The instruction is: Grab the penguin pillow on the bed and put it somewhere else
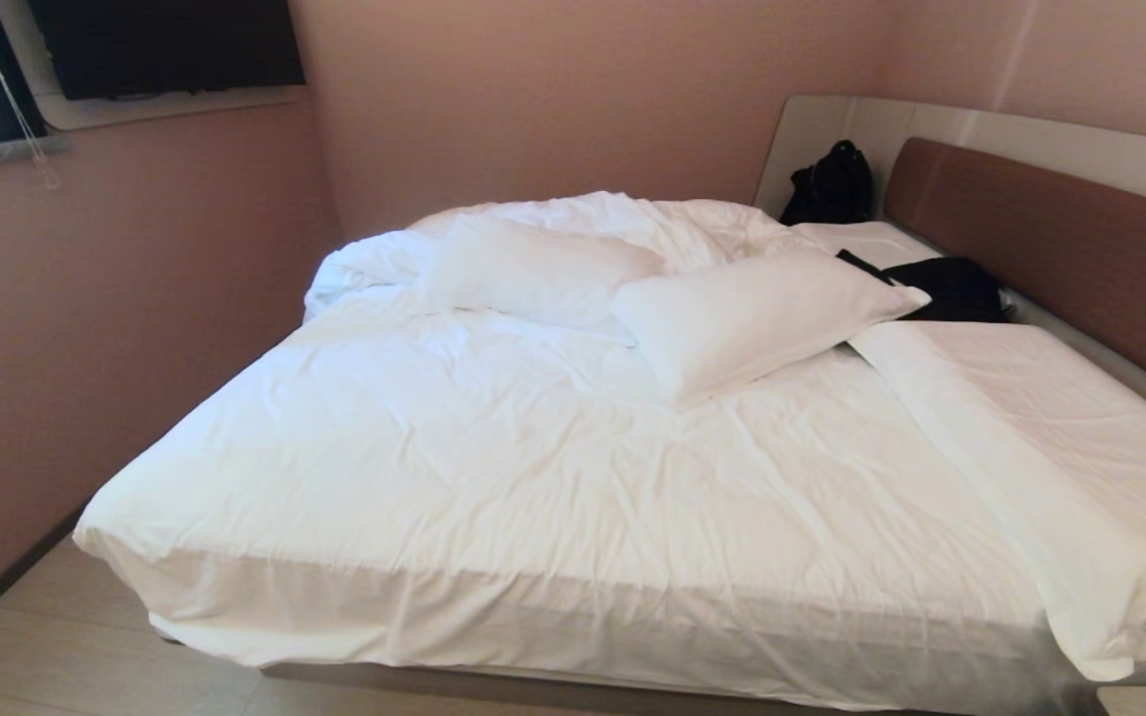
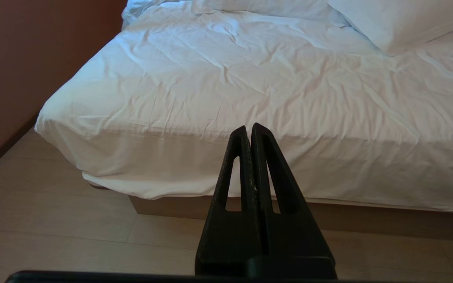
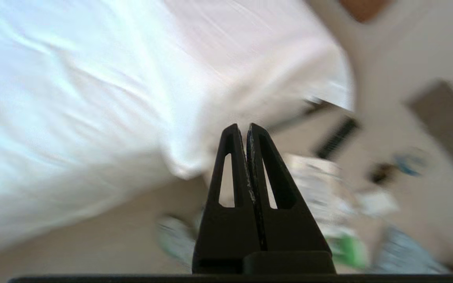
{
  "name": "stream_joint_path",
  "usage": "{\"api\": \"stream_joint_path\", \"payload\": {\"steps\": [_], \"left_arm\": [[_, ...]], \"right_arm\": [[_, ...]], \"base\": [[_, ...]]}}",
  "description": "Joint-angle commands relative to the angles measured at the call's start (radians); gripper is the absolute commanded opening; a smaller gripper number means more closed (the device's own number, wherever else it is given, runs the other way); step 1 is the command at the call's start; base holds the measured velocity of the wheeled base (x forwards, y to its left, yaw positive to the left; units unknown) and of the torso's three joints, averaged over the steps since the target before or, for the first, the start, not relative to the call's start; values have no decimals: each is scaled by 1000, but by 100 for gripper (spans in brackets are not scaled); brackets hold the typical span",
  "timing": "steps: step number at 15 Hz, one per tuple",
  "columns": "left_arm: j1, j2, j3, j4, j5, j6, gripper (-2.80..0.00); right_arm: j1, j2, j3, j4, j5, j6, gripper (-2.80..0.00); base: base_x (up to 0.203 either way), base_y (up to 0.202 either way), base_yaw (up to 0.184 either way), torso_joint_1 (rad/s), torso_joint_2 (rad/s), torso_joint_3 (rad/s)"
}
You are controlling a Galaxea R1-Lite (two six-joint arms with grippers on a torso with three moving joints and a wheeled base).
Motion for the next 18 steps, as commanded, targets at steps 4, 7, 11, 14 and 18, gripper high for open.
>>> {"api": "stream_joint_path", "payload": {"steps": [4,7,11,14,18], "left_arm": [[0,0,0,0,0,0,-280],[0,0,0,0,0,0,-280],[0,0,0,0,0,0,-280],[0,0,0,0,0,0,-280],[0,0,0,0,0,0,-280]], "right_arm": [[304,-45,-126,567,-38,708,-280],[362,-136,-131,709,154,703,-280],[378,-322,-102,867,332,472,-280],[387,-449,-87,1024,537,270,-280],[497,-461,-43,1062,624,245,-280]], "base": [[0,0,0,0,0,0],[0,0,0,0,0,0],[0,0,0,0,0,0],[0,0,0,0,0,0],[0,0,0,0,0,0]]}}
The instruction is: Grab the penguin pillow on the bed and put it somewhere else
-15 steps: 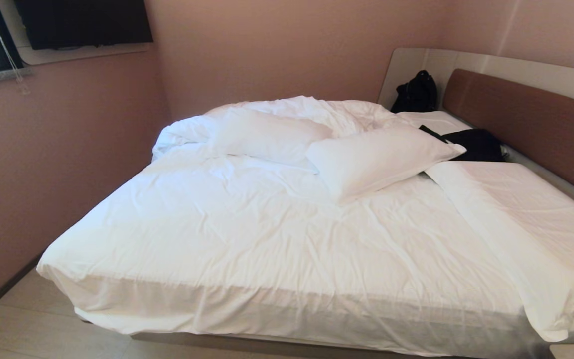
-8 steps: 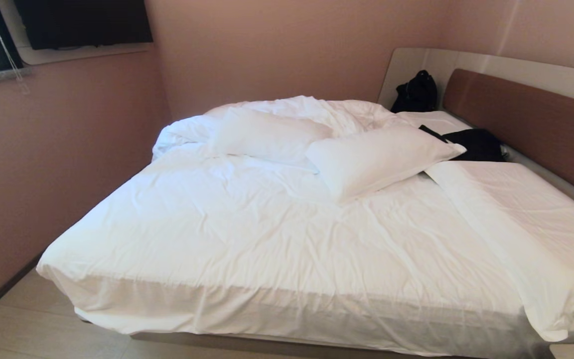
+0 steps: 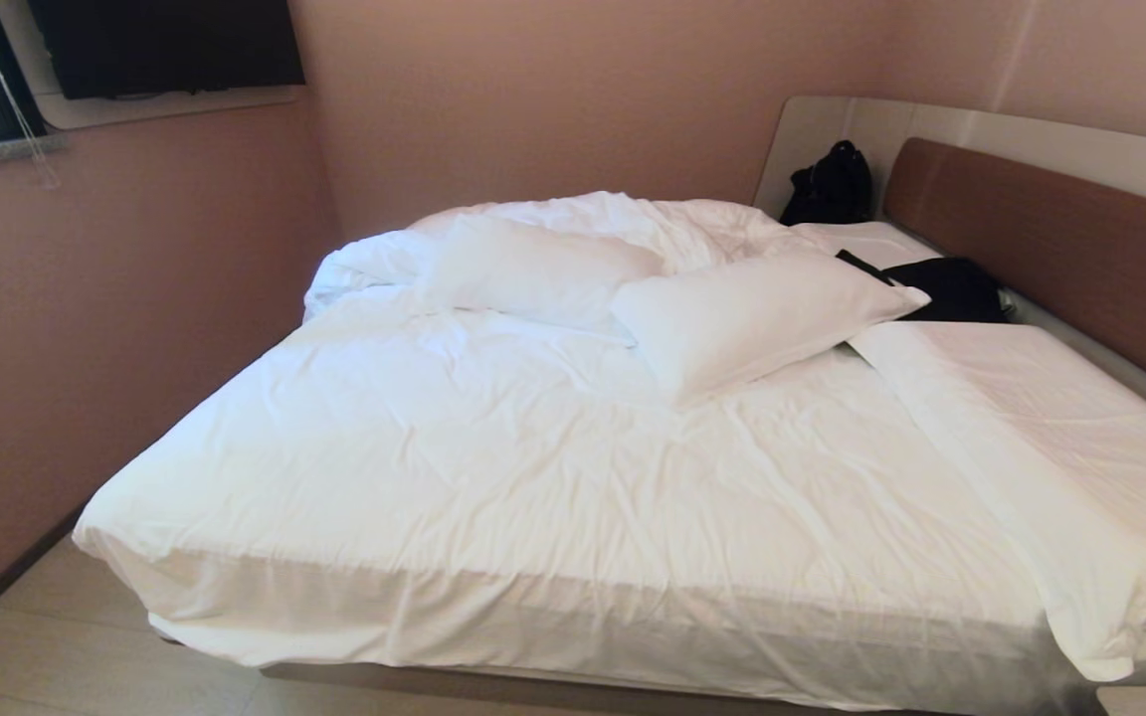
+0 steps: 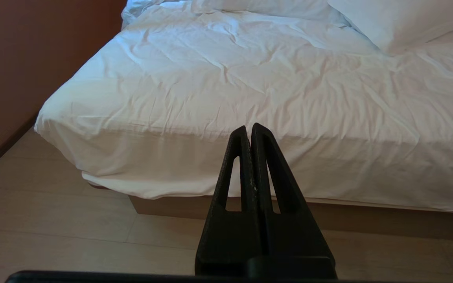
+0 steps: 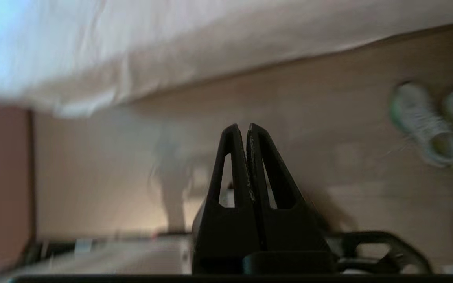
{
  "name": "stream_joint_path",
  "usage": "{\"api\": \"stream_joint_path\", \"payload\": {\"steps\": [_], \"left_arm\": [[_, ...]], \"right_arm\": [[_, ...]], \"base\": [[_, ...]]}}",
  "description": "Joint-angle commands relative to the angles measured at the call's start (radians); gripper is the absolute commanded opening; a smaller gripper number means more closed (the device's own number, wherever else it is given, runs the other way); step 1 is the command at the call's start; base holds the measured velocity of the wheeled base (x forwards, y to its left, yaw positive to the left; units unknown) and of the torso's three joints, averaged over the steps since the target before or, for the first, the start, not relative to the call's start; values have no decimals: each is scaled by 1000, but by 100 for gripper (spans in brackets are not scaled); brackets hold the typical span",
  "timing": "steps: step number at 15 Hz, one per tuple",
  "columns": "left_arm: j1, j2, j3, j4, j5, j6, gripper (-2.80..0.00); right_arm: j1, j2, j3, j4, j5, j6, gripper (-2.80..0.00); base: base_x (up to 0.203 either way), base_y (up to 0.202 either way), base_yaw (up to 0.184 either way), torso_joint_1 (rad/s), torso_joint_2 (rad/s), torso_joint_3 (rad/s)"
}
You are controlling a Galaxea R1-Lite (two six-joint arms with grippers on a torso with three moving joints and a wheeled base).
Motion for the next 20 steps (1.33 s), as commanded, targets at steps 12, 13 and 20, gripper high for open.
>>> {"api": "stream_joint_path", "payload": {"steps": [12,13,20], "left_arm": [[0,0,0,0,0,0,-280],[0,0,0,0,0,0,-280],[0,0,0,0,0,0,-280]], "right_arm": [[238,-553,226,82,318,-191,-280],[271,-573,235,79,321,-189,-280],[310,-664,264,1,157,-129,-280]], "base": [[0,0,0,0,0,0],[0,0,0,0,0,0],[0,0,0,0,0,0]]}}
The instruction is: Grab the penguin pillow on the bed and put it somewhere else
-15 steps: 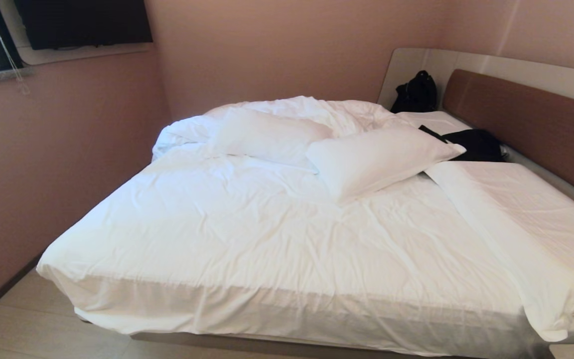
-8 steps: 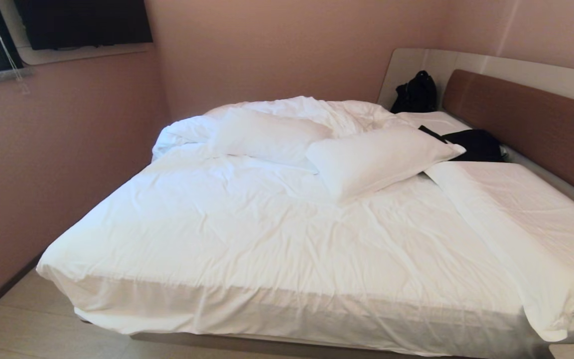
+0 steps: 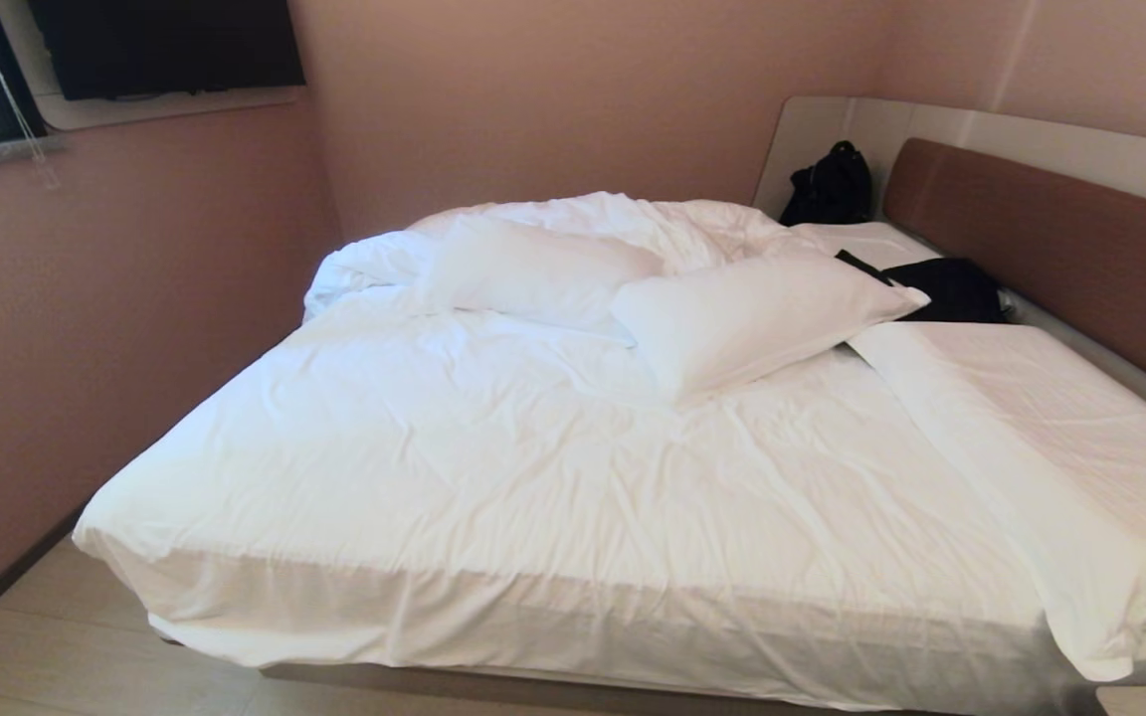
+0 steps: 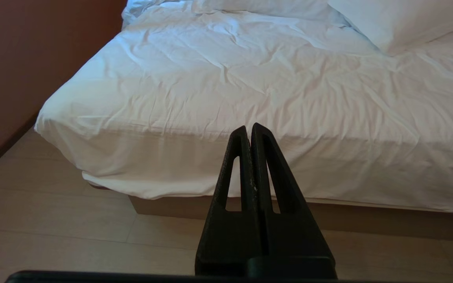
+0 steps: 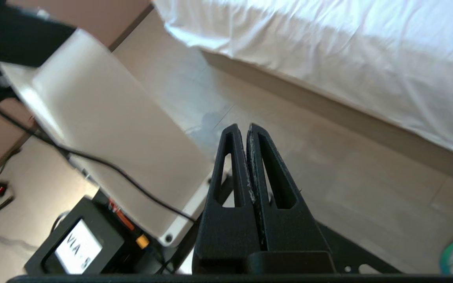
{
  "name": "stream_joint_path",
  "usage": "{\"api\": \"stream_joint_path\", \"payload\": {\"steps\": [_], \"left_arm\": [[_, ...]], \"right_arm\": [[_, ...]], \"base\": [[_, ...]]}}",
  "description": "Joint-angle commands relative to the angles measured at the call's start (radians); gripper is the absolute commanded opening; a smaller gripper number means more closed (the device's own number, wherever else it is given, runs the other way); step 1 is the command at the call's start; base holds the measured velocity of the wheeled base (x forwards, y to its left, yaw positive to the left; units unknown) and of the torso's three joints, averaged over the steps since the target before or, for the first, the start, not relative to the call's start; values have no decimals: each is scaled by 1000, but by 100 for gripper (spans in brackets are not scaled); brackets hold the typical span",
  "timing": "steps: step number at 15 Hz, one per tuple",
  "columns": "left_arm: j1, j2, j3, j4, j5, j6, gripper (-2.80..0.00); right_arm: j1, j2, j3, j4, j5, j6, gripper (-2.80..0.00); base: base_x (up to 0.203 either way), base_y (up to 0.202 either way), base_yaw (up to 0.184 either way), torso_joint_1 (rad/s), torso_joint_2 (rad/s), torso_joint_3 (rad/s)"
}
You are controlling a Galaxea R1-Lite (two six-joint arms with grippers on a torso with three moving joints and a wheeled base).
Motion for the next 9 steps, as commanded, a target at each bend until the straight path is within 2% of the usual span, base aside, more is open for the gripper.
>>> {"api": "stream_joint_path", "payload": {"steps": [1,2,4,6,9], "left_arm": [[0,0,0,0,0,0,-280],[0,0,0,0,0,0,-280],[0,0,0,0,0,0,-280],[0,0,0,0,0,0,-280],[0,0,0,0,0,0,-280]], "right_arm": [[3,-17,7,-115,-190,72,-280],[10,-38,22,-194,-248,105,-280],[19,-125,48,-285,-312,127,-280],[23,-209,53,-319,-342,133,-280],[24,-218,45,-350,-492,133,-280]], "base": [[0,0,0,0,0,0],[0,0,0,0,0,0],[0,0,0,0,0,0],[0,0,0,0,0,0],[0,0,0,0,0,0]]}}
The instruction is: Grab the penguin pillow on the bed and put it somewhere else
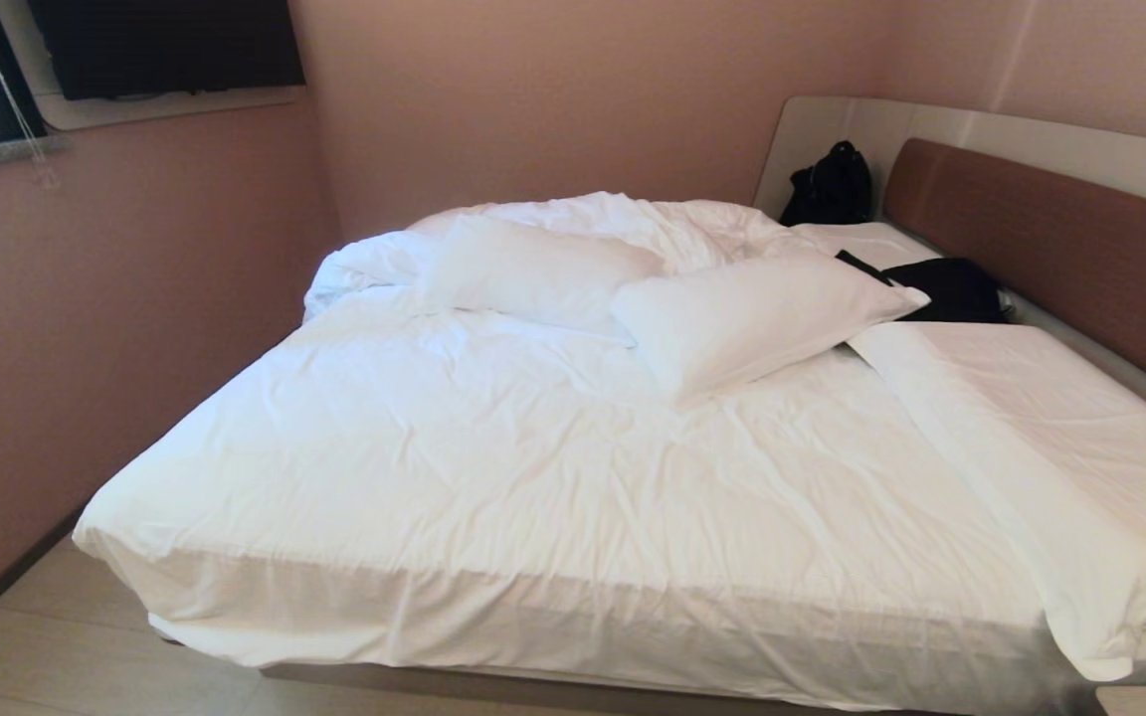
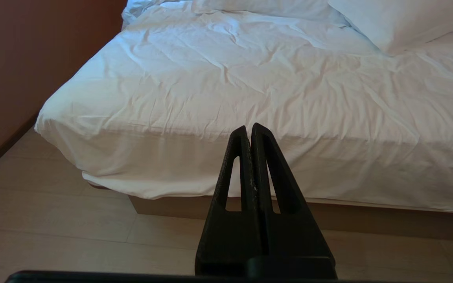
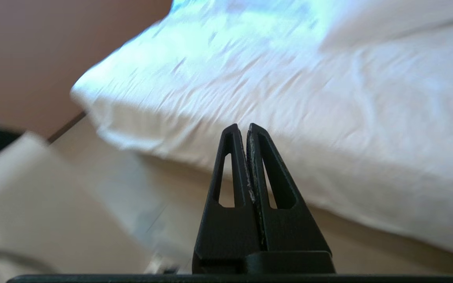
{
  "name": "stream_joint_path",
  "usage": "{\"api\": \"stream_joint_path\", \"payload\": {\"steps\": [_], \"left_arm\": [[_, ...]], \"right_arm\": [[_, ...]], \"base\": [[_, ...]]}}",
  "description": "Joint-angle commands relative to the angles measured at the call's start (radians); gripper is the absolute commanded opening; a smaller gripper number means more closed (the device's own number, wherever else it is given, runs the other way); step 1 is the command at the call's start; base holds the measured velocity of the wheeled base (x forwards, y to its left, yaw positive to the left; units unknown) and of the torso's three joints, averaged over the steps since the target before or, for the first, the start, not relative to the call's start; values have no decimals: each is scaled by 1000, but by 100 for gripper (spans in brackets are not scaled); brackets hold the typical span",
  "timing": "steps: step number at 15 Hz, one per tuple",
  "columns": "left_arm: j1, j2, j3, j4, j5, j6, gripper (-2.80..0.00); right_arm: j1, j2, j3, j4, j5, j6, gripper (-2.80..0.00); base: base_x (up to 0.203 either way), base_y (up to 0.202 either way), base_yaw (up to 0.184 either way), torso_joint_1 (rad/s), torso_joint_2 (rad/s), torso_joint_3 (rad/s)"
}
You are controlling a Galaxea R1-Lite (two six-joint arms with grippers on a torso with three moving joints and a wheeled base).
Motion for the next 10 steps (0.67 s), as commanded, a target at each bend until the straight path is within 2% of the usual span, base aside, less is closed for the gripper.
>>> {"api": "stream_joint_path", "payload": {"steps": [1,3,5,10], "left_arm": [[0,0,0,0,0,0,-280],[0,0,0,0,0,0,-280],[0,0,0,0,0,0,-280],[0,0,0,0,0,0,-280]], "right_arm": [[0,-18,1,-112,-232,1,-280],[1,-18,21,-157,-366,-11,-280],[1,-18,61,-168,-437,-65,-280],[1,-18,187,-311,-459,-127,-280]], "base": [[0,0,0,0,0,0],[0,0,0,0,0,0],[0,0,0,0,0,0],[0,0,0,0,0,0]]}}
